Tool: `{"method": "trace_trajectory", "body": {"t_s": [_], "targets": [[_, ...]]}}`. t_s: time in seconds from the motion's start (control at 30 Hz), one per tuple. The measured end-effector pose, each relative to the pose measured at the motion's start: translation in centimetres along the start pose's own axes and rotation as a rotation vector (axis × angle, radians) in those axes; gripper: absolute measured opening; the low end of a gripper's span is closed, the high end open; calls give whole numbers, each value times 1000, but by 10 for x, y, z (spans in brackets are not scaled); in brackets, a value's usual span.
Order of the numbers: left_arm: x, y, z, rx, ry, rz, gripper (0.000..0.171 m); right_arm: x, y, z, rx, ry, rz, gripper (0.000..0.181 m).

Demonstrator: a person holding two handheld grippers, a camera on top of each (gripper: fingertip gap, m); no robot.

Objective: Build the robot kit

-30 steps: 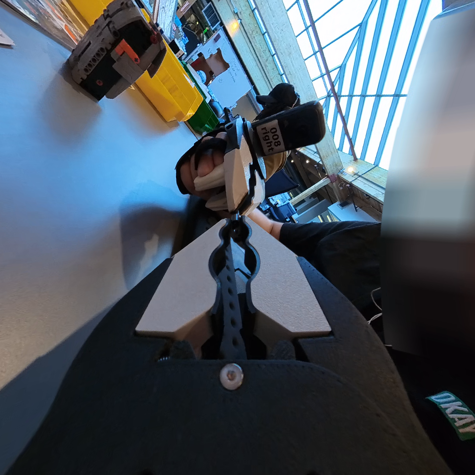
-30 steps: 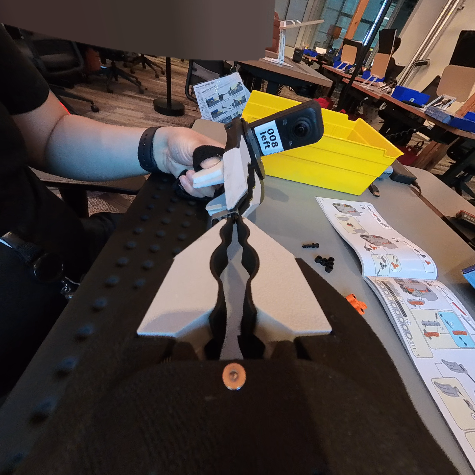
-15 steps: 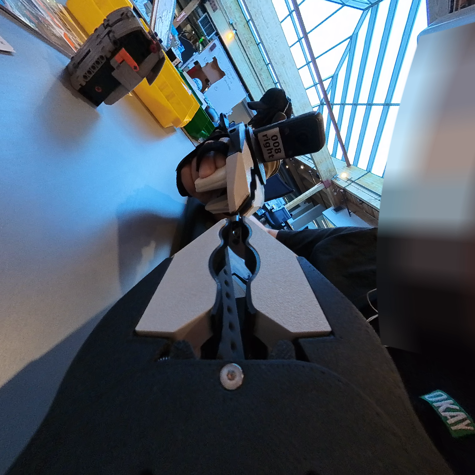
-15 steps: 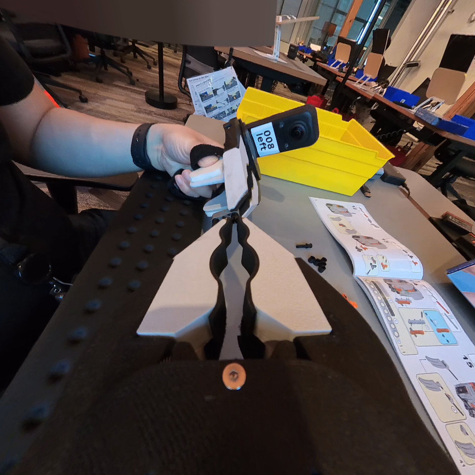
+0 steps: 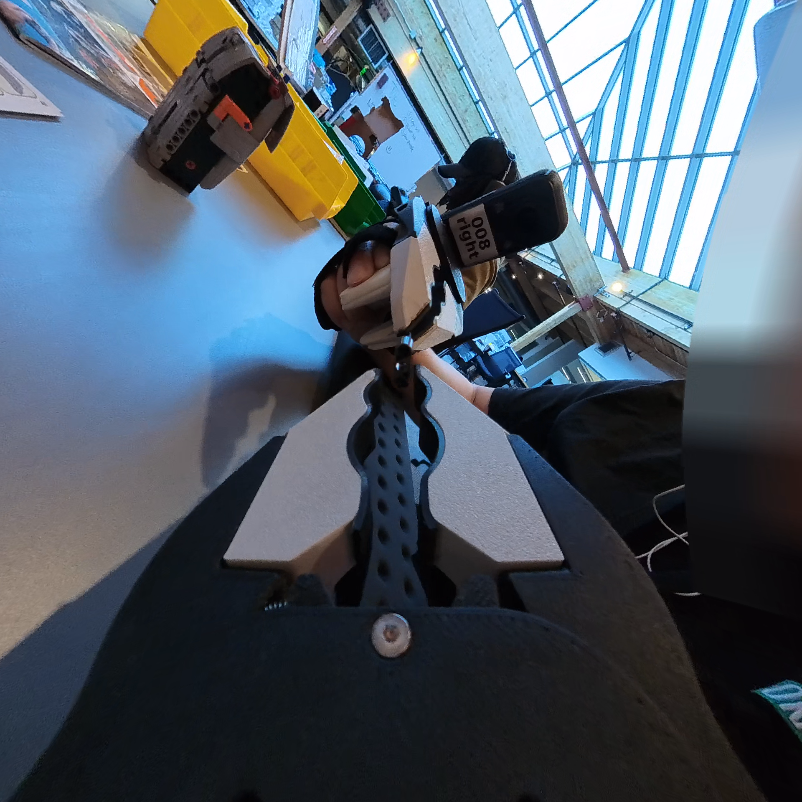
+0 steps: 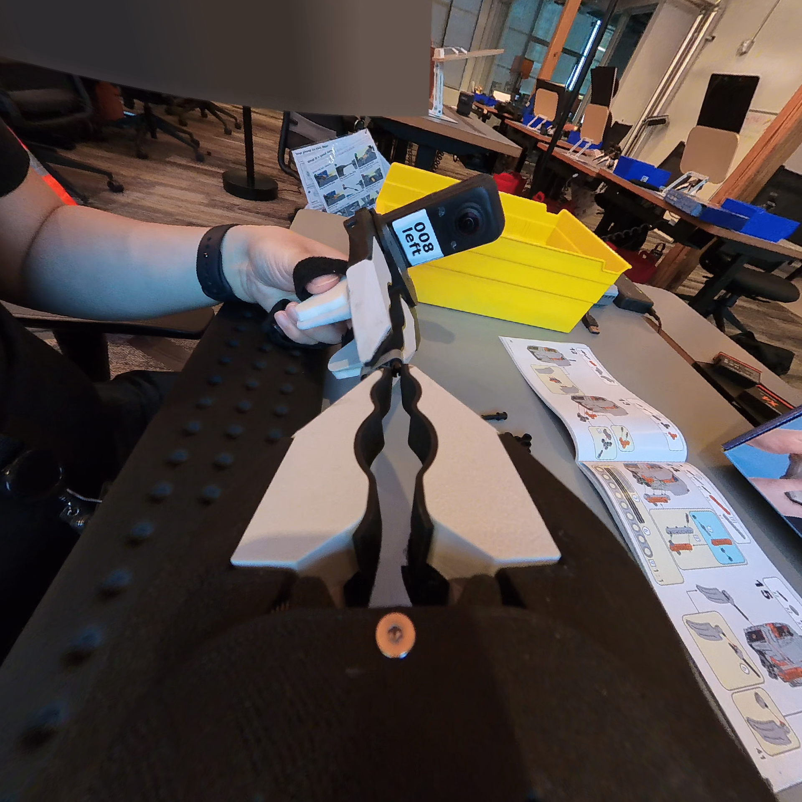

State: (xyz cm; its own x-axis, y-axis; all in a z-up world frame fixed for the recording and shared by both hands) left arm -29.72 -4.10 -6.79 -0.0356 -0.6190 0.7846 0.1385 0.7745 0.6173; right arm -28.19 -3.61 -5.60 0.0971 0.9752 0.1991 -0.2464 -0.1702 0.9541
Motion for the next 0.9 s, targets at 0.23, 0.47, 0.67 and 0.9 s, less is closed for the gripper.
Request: {"method": "trace_trajectory", "body": {"t_s": [0.23,0.47,0.67,0.9], "targets": [[1,-2,-1,-11,4,-14,4,3,0,0,9,-9,-13,3],[3,3,5,27,-26,14,3,0,12,10,97,3,9,14],[4,1,4,10,-44,27,3,-9,5,-2,46,41,43,10],[4,2,4,10,-49,33,3,-9,3,-3,29,37,55,3]]}}
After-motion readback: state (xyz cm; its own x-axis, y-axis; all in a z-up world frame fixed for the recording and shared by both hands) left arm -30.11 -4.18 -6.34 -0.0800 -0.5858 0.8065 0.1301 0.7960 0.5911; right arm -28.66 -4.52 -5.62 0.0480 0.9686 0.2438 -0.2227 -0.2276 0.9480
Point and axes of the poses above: each gripper's, where its closed fingertips meet, z back along the fingers, y out of its top, x = y × z across the jaws, the point moved 1 cm from there along z, back along the fingers, and after that the axes turned 8 degrees about y, right-handed, at the moved point
